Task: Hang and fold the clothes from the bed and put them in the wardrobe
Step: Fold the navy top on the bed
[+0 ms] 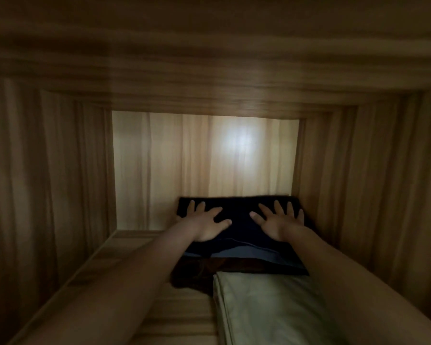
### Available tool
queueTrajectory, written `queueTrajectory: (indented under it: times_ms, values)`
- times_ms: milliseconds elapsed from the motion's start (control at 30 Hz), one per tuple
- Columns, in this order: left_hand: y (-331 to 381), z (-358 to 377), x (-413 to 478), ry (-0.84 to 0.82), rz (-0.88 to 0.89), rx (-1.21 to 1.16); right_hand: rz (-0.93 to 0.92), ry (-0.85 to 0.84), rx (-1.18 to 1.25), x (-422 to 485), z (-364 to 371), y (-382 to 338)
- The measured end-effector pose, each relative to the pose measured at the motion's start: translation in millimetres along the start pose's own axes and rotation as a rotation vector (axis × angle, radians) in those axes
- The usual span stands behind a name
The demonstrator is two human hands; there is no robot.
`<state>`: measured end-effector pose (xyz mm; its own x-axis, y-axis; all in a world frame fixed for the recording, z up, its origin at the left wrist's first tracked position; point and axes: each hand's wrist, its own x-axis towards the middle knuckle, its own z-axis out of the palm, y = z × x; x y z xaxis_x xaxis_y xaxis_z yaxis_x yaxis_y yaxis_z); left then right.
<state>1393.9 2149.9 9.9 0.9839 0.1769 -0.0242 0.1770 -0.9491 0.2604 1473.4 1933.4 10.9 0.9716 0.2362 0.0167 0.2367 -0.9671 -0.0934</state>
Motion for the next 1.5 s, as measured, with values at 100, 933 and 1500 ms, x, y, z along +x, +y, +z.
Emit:
queueTrajectory:
  times_ms: [100,933,1500]
  values:
    - [-2,2,2,0.003,-0.005,0.033,-0.005,-0.024,0.028,4,0,1]
    - [0,11,11,0.066,-0.091,0.027,-0.038,0.005,0.039,20,14,7]
    - [-12,3,-44,0.096,0.068,-0.085,-0.110,-0.053,0.354,-111,-1,38]
